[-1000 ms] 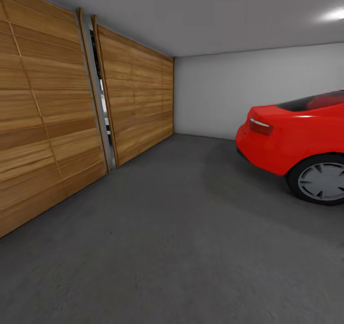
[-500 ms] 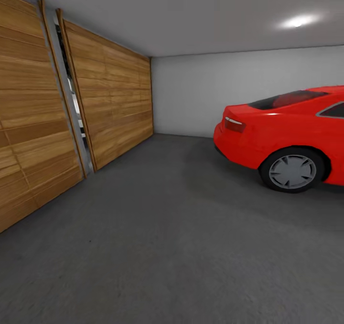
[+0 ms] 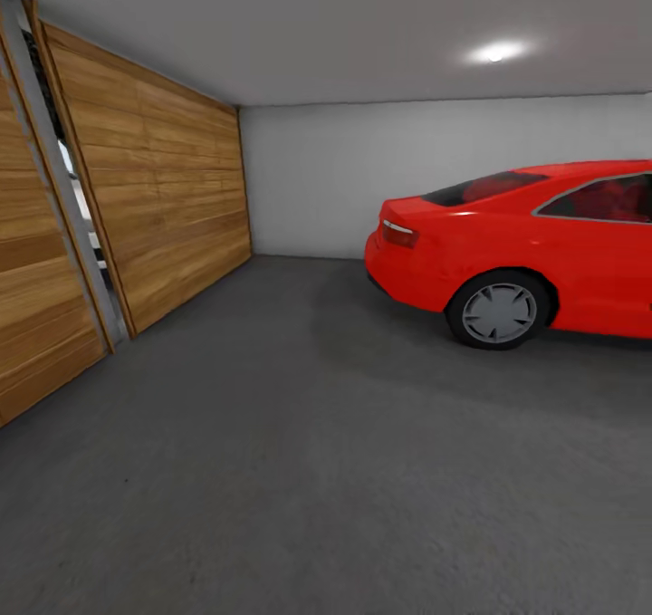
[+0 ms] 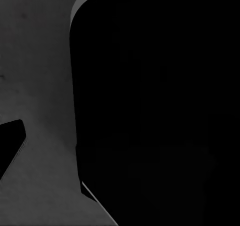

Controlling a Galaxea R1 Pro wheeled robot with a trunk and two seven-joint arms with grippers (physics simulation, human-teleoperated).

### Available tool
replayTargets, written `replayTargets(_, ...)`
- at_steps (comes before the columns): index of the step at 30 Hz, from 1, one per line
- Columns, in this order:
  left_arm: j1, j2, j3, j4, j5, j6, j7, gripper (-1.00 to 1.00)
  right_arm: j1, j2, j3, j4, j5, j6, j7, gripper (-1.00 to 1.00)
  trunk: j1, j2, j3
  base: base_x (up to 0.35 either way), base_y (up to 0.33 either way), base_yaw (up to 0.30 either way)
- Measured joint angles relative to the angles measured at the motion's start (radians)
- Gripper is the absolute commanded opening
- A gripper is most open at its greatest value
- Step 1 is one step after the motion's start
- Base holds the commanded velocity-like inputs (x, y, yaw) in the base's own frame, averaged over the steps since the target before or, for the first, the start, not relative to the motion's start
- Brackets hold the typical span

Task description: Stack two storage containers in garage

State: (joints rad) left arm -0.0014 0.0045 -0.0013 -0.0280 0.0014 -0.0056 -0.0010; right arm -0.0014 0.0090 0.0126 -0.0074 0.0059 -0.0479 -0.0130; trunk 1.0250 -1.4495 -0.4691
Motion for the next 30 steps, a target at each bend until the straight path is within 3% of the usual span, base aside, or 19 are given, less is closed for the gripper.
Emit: replayTargets(30, 0.0, 0.0, 0.0, 0.0, 0.0, 0.0, 0.0, 1.0, 0.0, 0.0, -0.002, 0.0, 0.0, -0.019, 0.0, 1.0, 0.0, 0.0, 0.0, 0.0, 0.0, -0.297)
